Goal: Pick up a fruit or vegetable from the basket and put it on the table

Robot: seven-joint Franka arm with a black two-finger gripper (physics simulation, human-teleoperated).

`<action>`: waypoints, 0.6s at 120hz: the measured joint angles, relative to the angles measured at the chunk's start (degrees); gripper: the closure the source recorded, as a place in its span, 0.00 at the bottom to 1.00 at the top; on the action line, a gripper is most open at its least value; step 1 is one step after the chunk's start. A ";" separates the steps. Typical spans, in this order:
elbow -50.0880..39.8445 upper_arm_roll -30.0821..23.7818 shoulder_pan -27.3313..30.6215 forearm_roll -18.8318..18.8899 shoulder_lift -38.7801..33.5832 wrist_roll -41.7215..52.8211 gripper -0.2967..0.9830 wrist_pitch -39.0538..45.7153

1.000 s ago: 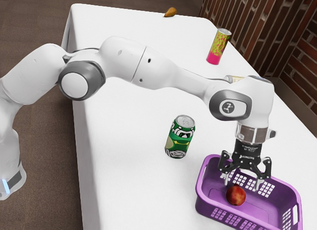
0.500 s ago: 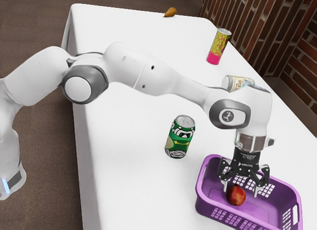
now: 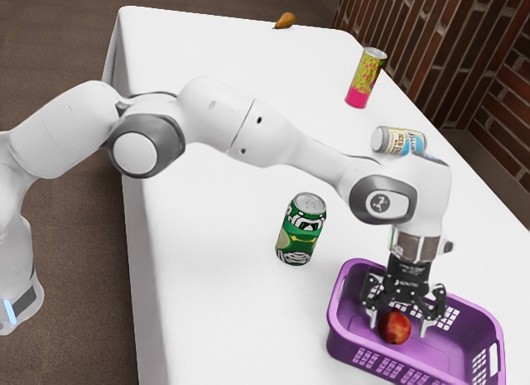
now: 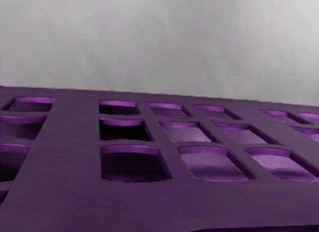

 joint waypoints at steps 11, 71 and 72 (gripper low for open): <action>0.00 0.00 0.05 -0.37 0.51 0.07 0.23 0.04; 0.00 -0.11 0.40 -2.10 0.68 0.48 0.35 0.04; 0.00 -0.11 0.41 -2.12 0.68 0.48 0.35 0.04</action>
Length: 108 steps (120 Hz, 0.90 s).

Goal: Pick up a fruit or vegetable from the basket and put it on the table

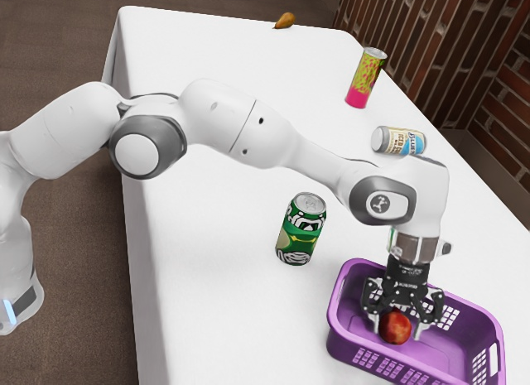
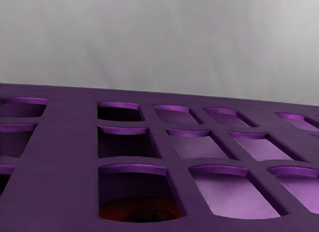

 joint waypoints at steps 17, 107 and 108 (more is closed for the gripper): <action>-0.05 0.04 0.06 -0.55 -0.02 0.18 0.44 0.00; -2.80 1.99 12.98 4.87 -14.90 -2.24 0.50 -0.52; -2.80 2.00 13.22 4.90 -14.91 -2.18 0.50 -0.53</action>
